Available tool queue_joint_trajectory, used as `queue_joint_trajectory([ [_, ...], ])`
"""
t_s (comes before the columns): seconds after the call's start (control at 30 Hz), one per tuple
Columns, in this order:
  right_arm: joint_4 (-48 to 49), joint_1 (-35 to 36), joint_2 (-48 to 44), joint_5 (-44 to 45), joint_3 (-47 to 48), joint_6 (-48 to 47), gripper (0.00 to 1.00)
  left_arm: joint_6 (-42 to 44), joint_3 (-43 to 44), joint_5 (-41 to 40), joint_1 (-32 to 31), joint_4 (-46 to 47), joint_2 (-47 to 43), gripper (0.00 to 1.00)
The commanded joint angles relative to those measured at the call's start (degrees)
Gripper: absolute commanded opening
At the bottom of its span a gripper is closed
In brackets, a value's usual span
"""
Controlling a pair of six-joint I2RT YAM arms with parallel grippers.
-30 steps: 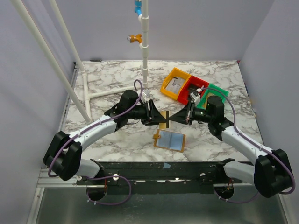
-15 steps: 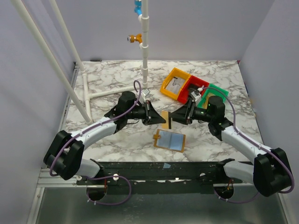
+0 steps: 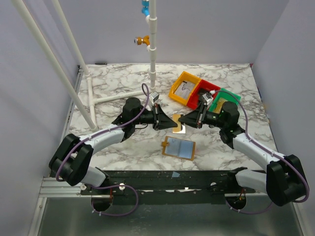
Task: Take the credit cards out of the card holder
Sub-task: Place the credit card in the storage box.
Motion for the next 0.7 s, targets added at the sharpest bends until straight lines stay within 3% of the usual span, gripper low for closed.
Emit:
queue_joint_trajectory([
  [0.0,3.0,0.2,0.2,-2.4,-0.6,0.4,0.16,-1.6,-0.7,1.9,-0.1,4.3,0.6,0.00],
  [0.07,2.7,0.2,0.2,-2.3,-0.6,0.2,0.02,-1.6,-0.8,2.1,-0.1,4.3,0.5,0.00],
  [0.1,2.4,0.2,0.1,-2.3,-0.6,0.2,0.01,-1.5,-0.8,2.1,-0.1,3.7,0.5,0.02],
  [0.2,-2.3,0.2,-0.7,-1.0,1.2,-2.7,0.01,0.9,-0.8,1.6,-0.1,0.3,-0.4,0.30],
  [0.27,-8.8,0.2,-1.7,0.7,3.3,-6.3,0.01,4.1,-1.0,0.2,-0.1,-4.5,-1.6,0.57],
  [0.37,-19.6,0.2,-3.7,5.3,6.7,-12.1,0.01,10.4,-0.8,-3.1,0.1,-14.0,-4.0,0.79],
  [0.53,-38.0,0.2,-5.7,17.4,12.8,-20.1,0.01,22.5,2.8,-14.1,0.4,-35.1,-9.1,0.88],
  [0.67,-52.6,0.2,-4.4,29.9,18.4,-25.6,0.01,30.2,5.7,-22.1,0.4,-46.3,-13.3,0.96],
])
